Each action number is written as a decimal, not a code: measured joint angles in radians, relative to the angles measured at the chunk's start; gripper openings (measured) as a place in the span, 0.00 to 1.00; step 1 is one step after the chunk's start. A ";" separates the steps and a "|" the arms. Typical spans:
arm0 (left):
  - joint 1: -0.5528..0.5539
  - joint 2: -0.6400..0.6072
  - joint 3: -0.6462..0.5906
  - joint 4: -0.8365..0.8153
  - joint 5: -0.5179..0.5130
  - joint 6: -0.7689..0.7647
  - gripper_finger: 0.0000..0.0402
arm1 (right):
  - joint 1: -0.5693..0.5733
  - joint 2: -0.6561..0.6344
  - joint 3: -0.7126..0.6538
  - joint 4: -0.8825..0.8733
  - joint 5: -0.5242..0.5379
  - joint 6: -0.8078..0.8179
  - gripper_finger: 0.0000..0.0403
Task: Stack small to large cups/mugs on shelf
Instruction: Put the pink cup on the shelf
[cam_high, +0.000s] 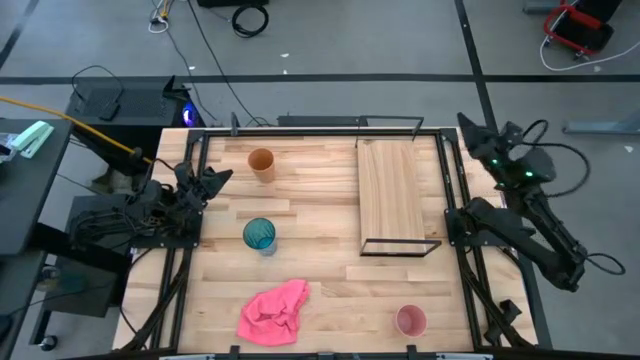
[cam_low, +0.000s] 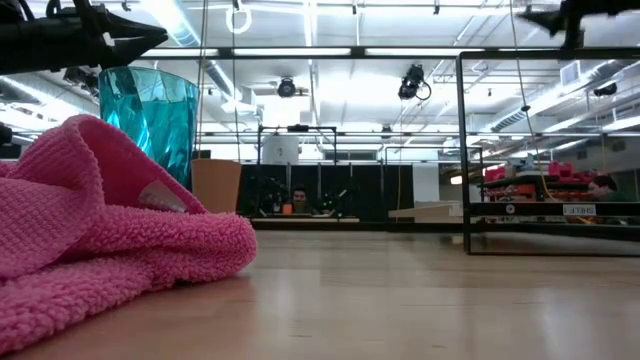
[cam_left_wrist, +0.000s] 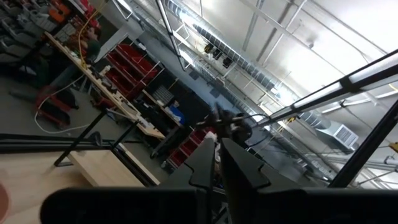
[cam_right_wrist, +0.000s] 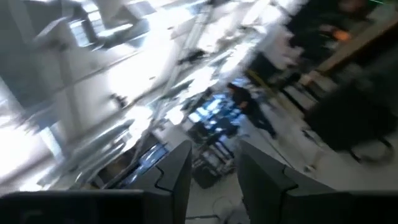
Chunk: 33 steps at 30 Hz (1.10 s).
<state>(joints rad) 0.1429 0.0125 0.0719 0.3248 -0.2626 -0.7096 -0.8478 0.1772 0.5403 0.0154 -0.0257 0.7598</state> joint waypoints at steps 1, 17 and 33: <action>0.000 0.000 0.000 0.000 0.000 0.001 0.09 | 0.000 0.000 0.024 0.001 -0.023 -0.019 0.32; 0.000 0.000 0.000 0.000 -0.003 0.000 0.09 | 0.000 0.047 0.293 -0.312 -0.404 0.070 0.32; 0.000 0.000 0.000 0.000 -0.003 -0.012 0.09 | 0.000 0.264 0.670 -1.420 -0.810 0.010 0.32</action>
<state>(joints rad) 0.1429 0.0128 0.0719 0.3244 -0.2661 -0.7219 -0.8478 0.4415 1.2105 -1.4044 -0.8352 0.7699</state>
